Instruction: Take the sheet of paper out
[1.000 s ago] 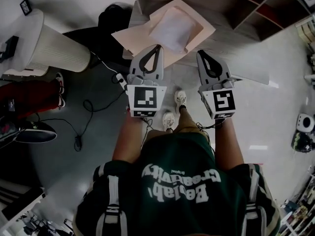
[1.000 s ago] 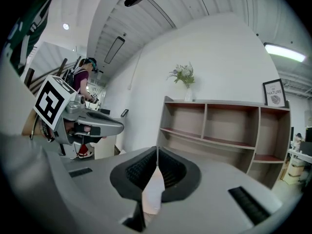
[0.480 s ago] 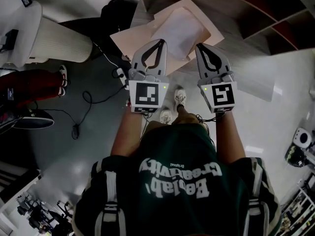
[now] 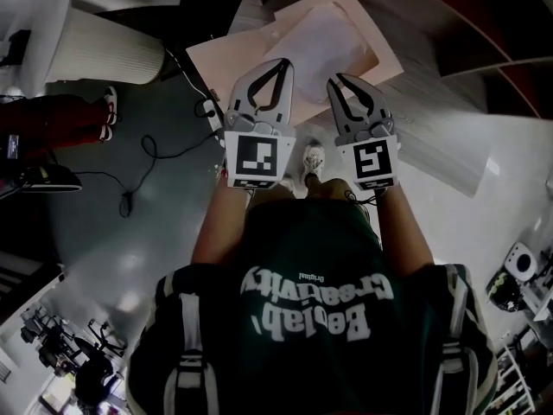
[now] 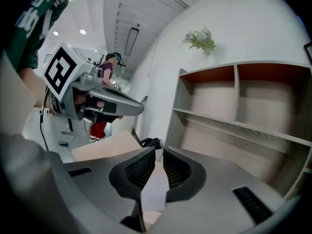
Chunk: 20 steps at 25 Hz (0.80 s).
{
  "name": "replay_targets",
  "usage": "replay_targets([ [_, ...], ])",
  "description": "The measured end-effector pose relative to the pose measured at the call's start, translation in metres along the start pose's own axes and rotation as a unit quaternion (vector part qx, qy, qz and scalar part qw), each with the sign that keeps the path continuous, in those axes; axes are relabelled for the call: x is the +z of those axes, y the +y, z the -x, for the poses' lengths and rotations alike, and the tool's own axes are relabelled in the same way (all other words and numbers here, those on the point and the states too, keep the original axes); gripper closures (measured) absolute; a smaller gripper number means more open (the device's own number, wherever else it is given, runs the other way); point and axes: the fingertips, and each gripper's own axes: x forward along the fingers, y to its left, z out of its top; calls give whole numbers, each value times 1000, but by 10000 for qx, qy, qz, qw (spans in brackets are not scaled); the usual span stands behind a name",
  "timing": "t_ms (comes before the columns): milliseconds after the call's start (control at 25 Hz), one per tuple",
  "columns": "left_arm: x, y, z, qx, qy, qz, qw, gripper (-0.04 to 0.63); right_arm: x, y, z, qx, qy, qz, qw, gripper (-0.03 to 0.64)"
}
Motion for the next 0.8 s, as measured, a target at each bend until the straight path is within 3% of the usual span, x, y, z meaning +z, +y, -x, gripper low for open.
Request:
replay_targets([
  [320, -6, -11, -8, 40, 98, -41, 9999, 578, -40, 18, -6, 342, 438, 580, 9968, 563],
  [440, -12, -13, -7, 55, 119, 38, 9999, 578, -57, 30, -12, 575, 633, 570, 9947, 489],
  [520, -18, -16, -7, 21, 150, 57, 9999, 578, -71, 38, -16, 659, 830, 719, 9918, 483],
  [680, -29, -17, -7, -69, 244, 87, 9996, 578, -100, 55, -28, 796, 1266, 1455, 9780, 477],
  [800, -33, -14, -9, -127, 259, 125, 9995, 578, -126, 61, -41, 816, 1640, 2227, 9575, 471],
])
